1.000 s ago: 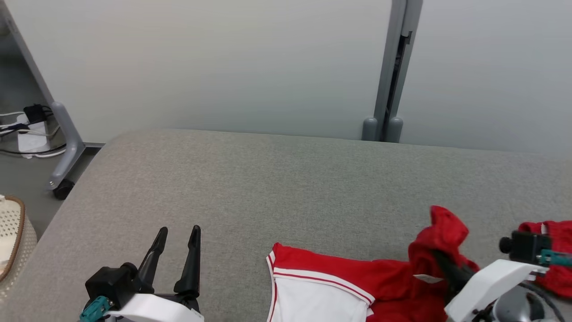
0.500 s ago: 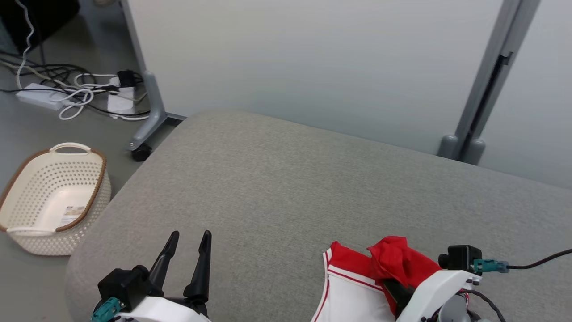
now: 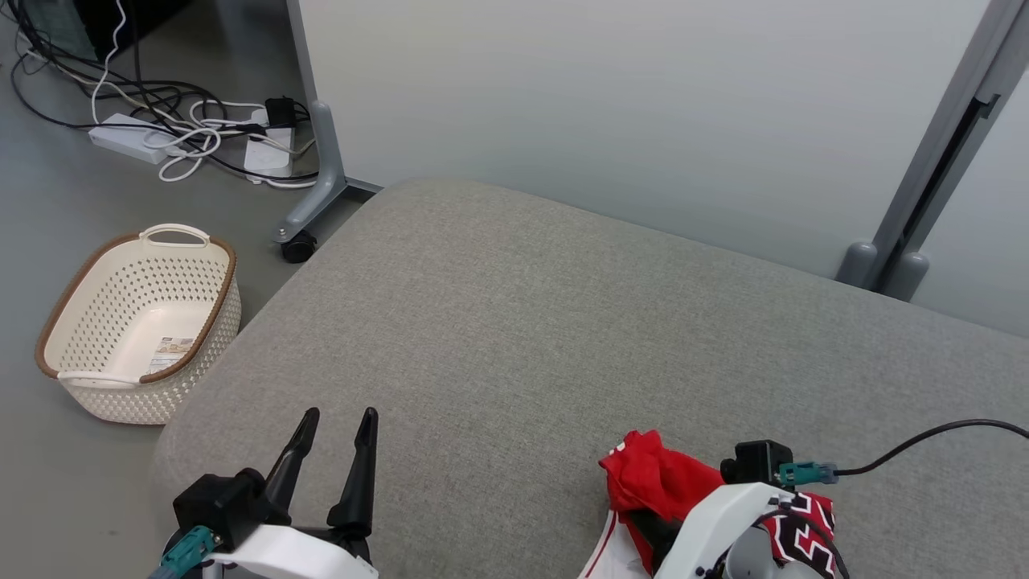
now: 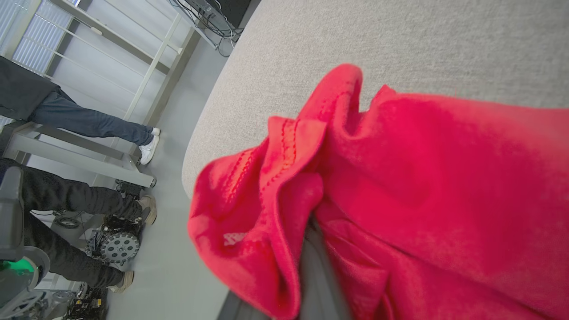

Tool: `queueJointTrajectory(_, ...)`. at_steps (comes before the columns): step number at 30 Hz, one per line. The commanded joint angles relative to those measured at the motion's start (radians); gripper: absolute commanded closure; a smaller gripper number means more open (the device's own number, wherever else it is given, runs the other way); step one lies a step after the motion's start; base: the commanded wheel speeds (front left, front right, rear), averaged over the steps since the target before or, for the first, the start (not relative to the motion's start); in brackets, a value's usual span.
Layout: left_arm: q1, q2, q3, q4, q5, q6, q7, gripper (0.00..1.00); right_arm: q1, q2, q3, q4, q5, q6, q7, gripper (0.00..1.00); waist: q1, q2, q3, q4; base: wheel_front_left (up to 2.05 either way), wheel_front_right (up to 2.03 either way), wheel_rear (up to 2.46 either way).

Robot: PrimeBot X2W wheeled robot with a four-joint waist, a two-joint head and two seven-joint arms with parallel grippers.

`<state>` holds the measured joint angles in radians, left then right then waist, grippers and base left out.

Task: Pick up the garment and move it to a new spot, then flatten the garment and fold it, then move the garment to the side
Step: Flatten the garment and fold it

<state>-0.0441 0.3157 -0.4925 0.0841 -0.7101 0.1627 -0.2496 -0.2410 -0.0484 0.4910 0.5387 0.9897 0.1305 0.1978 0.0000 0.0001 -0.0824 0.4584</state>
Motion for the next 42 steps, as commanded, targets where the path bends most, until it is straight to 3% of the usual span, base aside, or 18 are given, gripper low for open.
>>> queueJointTrajectory(1, -0.011, 0.004, 0.002, 0.000, 0.004, 0.002, 0.000, 0.00, -0.018, -0.006, 0.020, 0.013, 0.017, 0.001, -0.016, 1.00, 0.0000, -0.0001, 0.001, -0.011, 0.00, 0.00, 0.00)
queueJointTrajectory(2, -0.012, 0.004, 0.002, 0.001, 0.003, 0.002, -0.001, 0.00, -0.026, -0.006, 0.035, 0.020, 0.031, 0.001, -0.022, 1.00, 0.0000, -0.0001, 0.001, -0.018, 0.00, 0.00, 0.00)
queueJointTrajectory(3, -0.013, 0.004, 0.001, 0.001, 0.003, 0.002, 0.000, 0.00, -0.033, -0.006, 0.052, 0.028, 0.043, 0.001, -0.030, 0.73, 0.0000, -0.0001, 0.001, -0.025, 0.00, 0.00, 0.00)
queueJointTrajectory(4, -0.013, 0.003, 0.000, 0.002, 0.002, 0.002, 0.001, 0.00, -0.038, -0.005, 0.068, 0.036, 0.054, 0.001, -0.036, 0.32, 0.0000, -0.0001, -0.001, -0.032, 0.00, 0.00, 0.00)
queueJointTrajectory(5, -0.013, 0.003, 0.000, 0.004, 0.000, 0.002, 0.003, 0.00, -0.043, -0.006, 0.082, 0.041, 0.065, 0.001, -0.043, 0.00, 0.0000, -0.0001, -0.002, -0.040, 0.00, 0.00, 0.00)
queueJointTrajectory(12, 0.004, -0.001, 0.006, 0.007, -0.009, 0.008, 0.000, 0.00, -0.076, -0.006, 0.139, -0.006, 0.115, 0.001, -0.069, 0.00, 0.0000, -0.0001, -0.020, -0.117, 0.00, 0.00, 0.00)
queueJointTrajectory(16, 0.017, -0.008, 0.018, 0.007, -0.012, 0.012, -0.007, 0.00, -0.058, -0.055, 0.120, -0.134, 0.116, 0.001, -0.083, 0.00, 0.0000, -0.0001, -0.036, -0.188, 0.00, 0.00, 0.00)
queueJointTrajectory(23, 0.041, -0.027, 0.044, -0.001, -0.007, 0.016, -0.012, 0.00, 0.005, -0.183, -0.003, -0.309, 0.040, 0.001, -0.130, 0.00, 0.0000, -0.0001, -0.043, -0.290, 0.00, 0.00, 0.00)
queueJointTrajectory(29, 0.060, -0.038, 0.092, -0.013, 0.006, 0.017, -0.015, 0.00, 0.096, -0.246, -0.153, -0.411, -0.063, 0.001, -0.160, 0.00, 0.0000, -0.0001, -0.036, -0.364, 0.00, 0.00, 0.00)
queueJointTrajectory(34, 0.078, -0.045, 0.140, -0.028, 0.027, 0.012, -0.016, 0.00, 0.184, -0.243, -0.276, -0.485, -0.187, 0.001, -0.200, 0.00, 0.0000, -0.0001, -0.028, -0.414, 0.00, 0.00, 0.00)
queueJointTrajectory(42, 0.109, -0.065, 0.203, -0.052, 0.084, -0.004, -0.016, 0.00, 0.308, -0.176, -0.406, -0.557, -0.355, 0.001, -0.264, 0.00, 0.0000, -0.0001, -0.023, -0.455, 0.00, 0.00, 0.00)
